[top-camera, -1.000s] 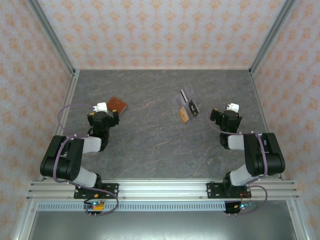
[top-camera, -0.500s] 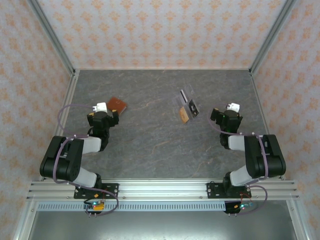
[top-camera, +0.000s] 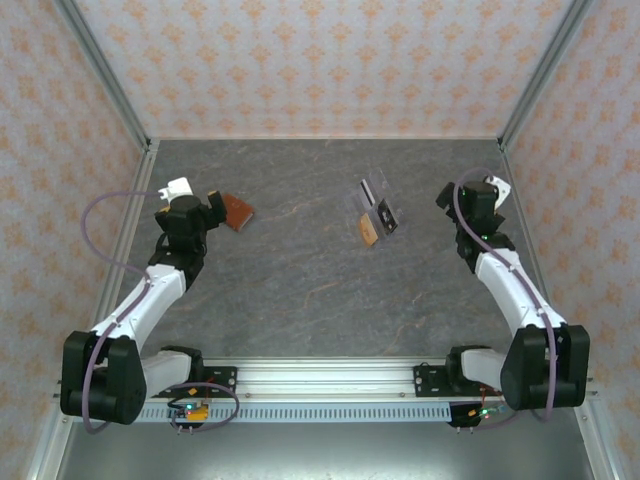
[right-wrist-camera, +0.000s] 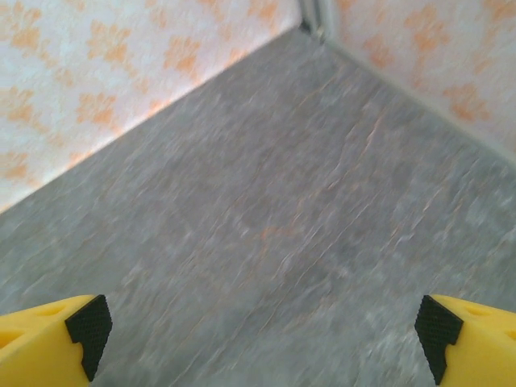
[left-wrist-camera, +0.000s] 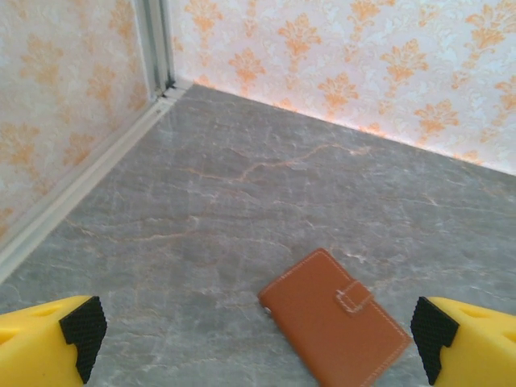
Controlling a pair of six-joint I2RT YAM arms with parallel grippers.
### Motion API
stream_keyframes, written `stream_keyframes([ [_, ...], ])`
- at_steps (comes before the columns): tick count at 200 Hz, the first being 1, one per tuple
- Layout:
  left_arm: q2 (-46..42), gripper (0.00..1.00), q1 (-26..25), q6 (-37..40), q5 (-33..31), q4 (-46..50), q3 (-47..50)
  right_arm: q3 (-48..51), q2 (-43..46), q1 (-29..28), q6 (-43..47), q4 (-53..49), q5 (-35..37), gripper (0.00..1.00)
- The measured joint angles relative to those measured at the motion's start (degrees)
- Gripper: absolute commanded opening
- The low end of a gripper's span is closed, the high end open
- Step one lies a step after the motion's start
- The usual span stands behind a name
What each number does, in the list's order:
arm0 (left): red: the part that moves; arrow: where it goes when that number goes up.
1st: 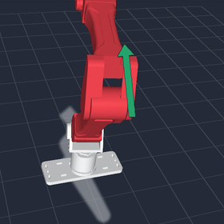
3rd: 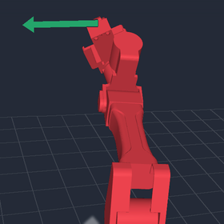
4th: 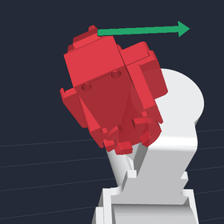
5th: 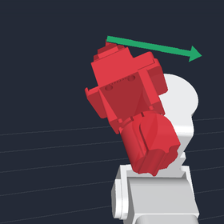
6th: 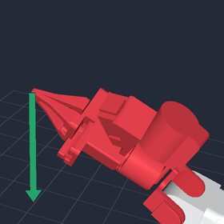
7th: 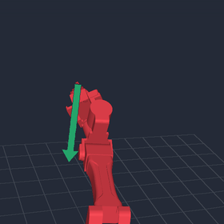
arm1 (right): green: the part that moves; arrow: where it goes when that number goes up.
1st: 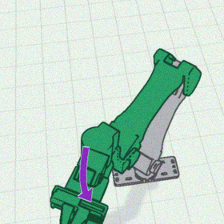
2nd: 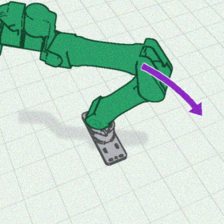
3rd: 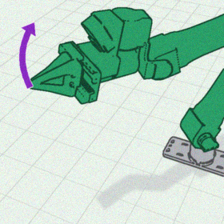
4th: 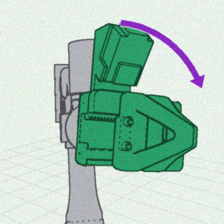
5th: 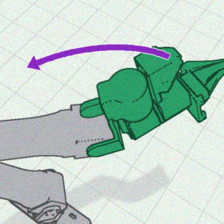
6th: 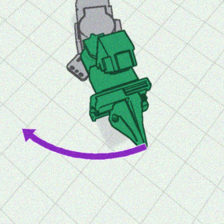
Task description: Take the credit cards out of the card holder
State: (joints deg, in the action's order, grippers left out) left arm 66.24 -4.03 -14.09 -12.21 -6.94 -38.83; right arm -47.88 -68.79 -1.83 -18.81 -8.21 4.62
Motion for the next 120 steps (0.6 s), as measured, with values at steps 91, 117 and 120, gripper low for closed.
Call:
stream_keyframes([
  [91, 6.5, 1.0, -4.7, -6.5, 9.8, 7.8, -3.2, -3.1, -9.5, -7.7, -12.1, -11.5, -32.0, 0.88],
  [117, 8.8, 1.0, -5.0, -6.9, 10.3, 8.0, -4.4, -3.0, -13.2, -8.4, -14.4, -8.8, -34.7, 0.86],
  [120, 9.2, 1.0, -5.0, -6.9, 10.4, 8.0, -4.6, -3.0, -13.6, -8.4, -14.6, -8.4, -34.9, 0.86],
])
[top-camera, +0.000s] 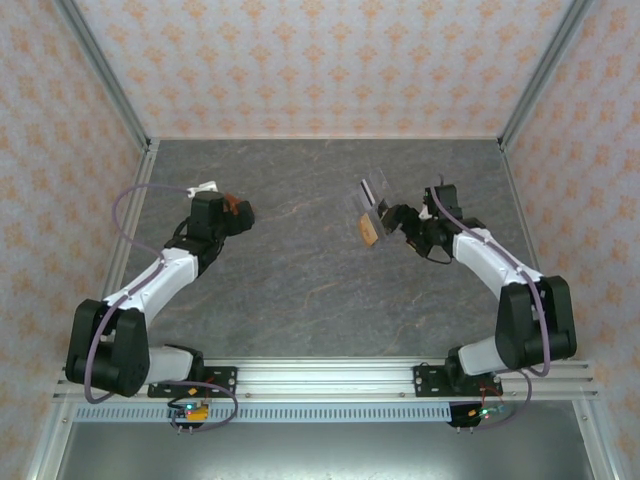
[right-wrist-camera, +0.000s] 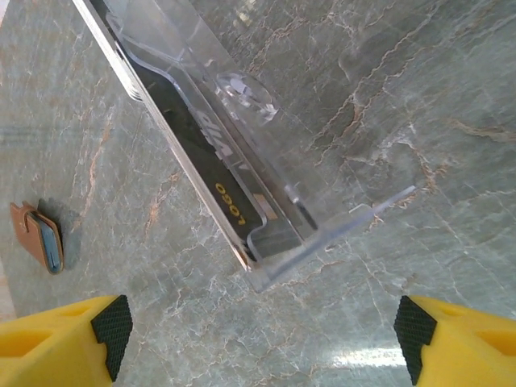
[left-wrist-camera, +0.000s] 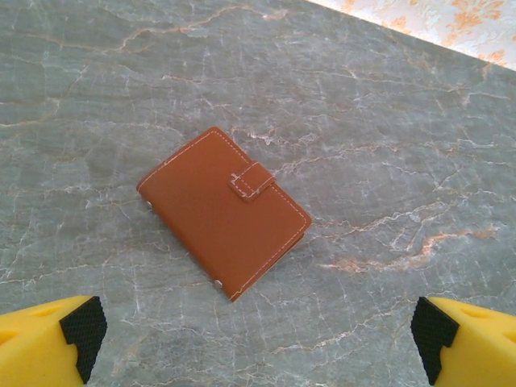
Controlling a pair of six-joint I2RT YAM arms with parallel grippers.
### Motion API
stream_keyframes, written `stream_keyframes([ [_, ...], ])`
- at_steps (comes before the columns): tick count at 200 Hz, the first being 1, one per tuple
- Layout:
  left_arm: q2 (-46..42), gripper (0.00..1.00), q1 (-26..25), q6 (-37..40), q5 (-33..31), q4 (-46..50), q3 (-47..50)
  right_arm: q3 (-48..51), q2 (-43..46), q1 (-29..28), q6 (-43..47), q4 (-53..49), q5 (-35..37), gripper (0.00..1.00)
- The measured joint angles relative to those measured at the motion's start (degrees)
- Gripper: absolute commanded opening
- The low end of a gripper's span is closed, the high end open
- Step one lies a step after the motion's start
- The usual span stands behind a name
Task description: Take the credit cards out of the card holder
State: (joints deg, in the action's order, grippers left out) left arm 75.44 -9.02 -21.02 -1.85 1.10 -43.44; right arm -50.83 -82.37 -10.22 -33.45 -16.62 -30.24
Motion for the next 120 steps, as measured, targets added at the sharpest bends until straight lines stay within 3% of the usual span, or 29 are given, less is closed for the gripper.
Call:
stream_keyframes([
  [62, 9.7, 1.0, 0.2, -1.3, -0.1, 6.6, -10.7, -4.6, -8.7, 0.0, -0.5, 3.3, -1.9, 0.82],
  [120, 22.0, 1.0, 3.9, -1.7, -1.6, 15.2, -25.1, -12.5, -14.0, 0.0, 3.3, 3.3, 1.0, 0.82],
])
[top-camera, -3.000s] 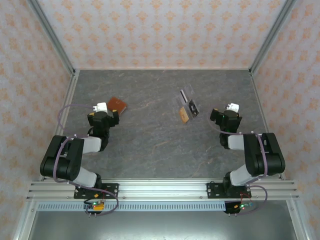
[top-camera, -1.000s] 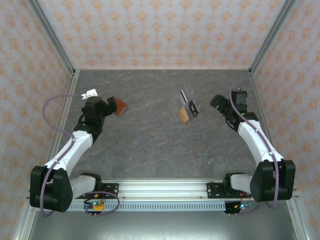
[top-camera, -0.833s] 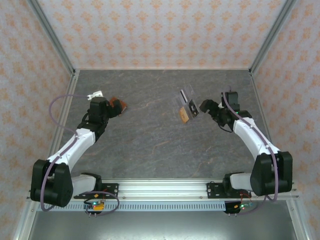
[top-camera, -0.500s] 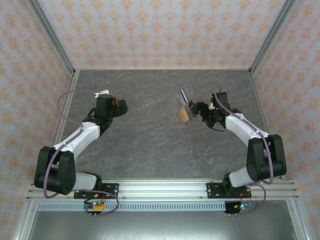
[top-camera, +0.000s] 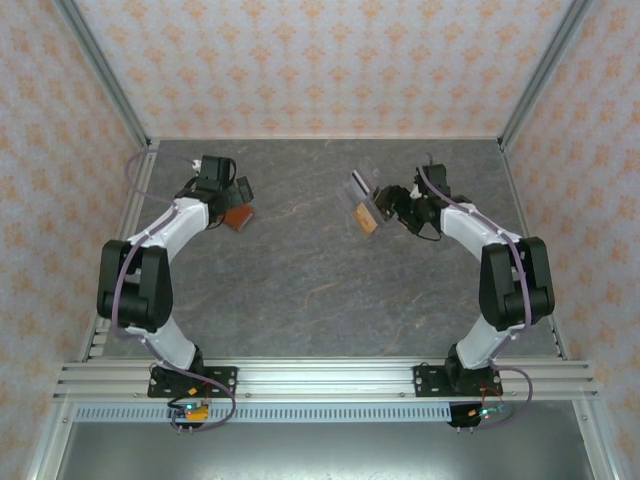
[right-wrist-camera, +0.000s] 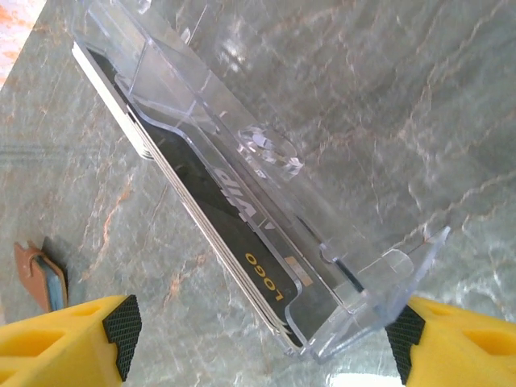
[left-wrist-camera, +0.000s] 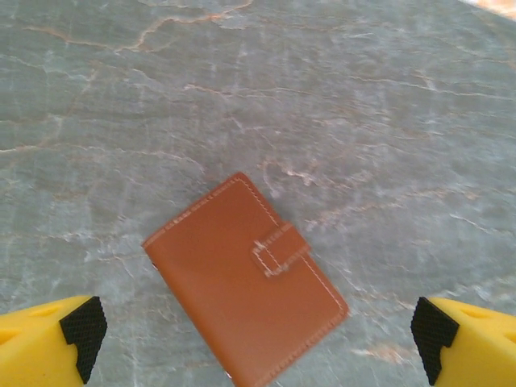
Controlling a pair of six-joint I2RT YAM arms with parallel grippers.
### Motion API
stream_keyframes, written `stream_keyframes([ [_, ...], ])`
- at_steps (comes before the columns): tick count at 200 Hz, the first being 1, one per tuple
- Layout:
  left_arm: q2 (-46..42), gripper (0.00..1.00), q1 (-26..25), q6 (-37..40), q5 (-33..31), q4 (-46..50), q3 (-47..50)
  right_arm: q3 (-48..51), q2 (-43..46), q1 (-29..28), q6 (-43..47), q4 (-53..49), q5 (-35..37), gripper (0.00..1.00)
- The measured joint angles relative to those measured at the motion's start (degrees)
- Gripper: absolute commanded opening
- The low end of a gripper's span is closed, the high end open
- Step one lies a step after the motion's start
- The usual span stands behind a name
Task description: Take the credit cards out of the card holder
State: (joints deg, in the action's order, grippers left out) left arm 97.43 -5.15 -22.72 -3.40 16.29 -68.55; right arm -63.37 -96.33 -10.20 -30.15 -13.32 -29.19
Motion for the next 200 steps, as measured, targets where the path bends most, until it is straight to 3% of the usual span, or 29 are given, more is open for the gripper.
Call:
stream_keyframes([
  [52, 10.7, 0.96, 1.2, -0.6, -0.5, 8.1, -12.2, -1.1, -0.2, 0.0, 3.1, -2.8, 3.2, 0.84],
  [107, 22.0, 0.94, 3.1, -1.5, -0.2, 16.0, -24.1, 1.4, 5.2, 0.0, 4.5, -5.4, 3.3, 0.86],
  [171, 27.4, 0.73, 3.2, -2.2, 5.4, 20.2, -27.5, 3.1, 8.3, 0.0, 4.5, -6.7, 3.0, 0.86],
  [200, 27.0, 0.69, 2.9, -2.8, 7.7, 19.8, -26.8, 3.1, 11.0, 0.0, 4.5, -6.9, 3.0, 0.86],
])
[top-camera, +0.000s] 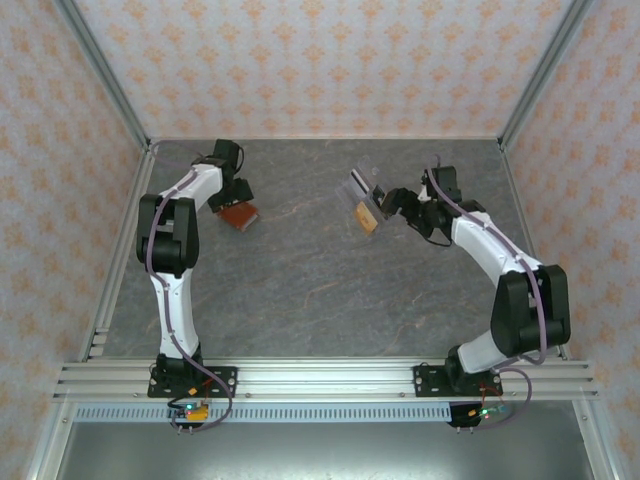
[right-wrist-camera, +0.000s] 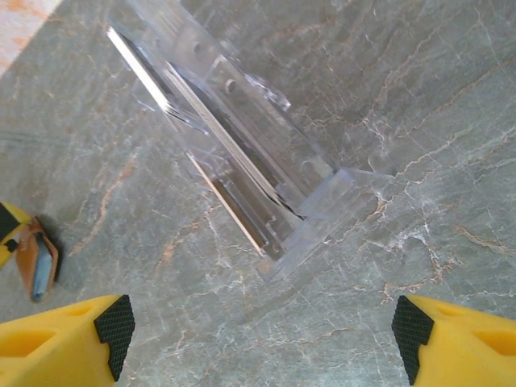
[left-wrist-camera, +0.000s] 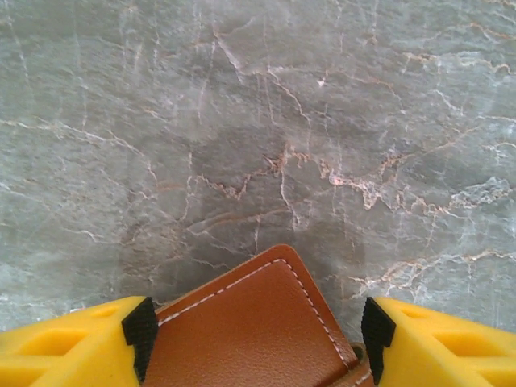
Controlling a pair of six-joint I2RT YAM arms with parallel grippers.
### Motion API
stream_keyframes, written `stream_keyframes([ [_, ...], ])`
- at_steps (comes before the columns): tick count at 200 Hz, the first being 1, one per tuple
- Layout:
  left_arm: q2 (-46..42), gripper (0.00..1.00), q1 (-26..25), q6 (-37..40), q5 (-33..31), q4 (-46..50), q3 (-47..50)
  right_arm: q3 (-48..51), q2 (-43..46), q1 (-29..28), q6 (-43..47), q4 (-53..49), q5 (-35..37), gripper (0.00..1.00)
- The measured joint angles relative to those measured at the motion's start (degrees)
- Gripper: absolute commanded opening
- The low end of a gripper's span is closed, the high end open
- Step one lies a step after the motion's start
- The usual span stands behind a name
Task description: Take the credit cards out of the card holder
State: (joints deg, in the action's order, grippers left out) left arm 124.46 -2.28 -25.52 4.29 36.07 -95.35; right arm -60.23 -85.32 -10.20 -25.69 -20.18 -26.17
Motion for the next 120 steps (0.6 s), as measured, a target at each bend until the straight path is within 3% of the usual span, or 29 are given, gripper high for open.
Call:
stream_keyframes([
  [33, -2.6, 0.65, -3.1, 0.0, 1.4, -1.6, 4.3, 0.0, 1.0, 0.0, -0.2, 0.0, 0.0, 0.86],
  [90, -11.5, 0.64, -14.8, -3.4, 5.9, -4.2, 16.8, 0.5, 1.1, -2.4, -0.6, -0.2, 0.8, 0.85],
  [120, -16.2, 0.69, -16.4, -6.3, 8.8, -4.3, 21.5, 0.4, 1.0, -6.0, -0.6, -1.0, 2.3, 0.85],
])
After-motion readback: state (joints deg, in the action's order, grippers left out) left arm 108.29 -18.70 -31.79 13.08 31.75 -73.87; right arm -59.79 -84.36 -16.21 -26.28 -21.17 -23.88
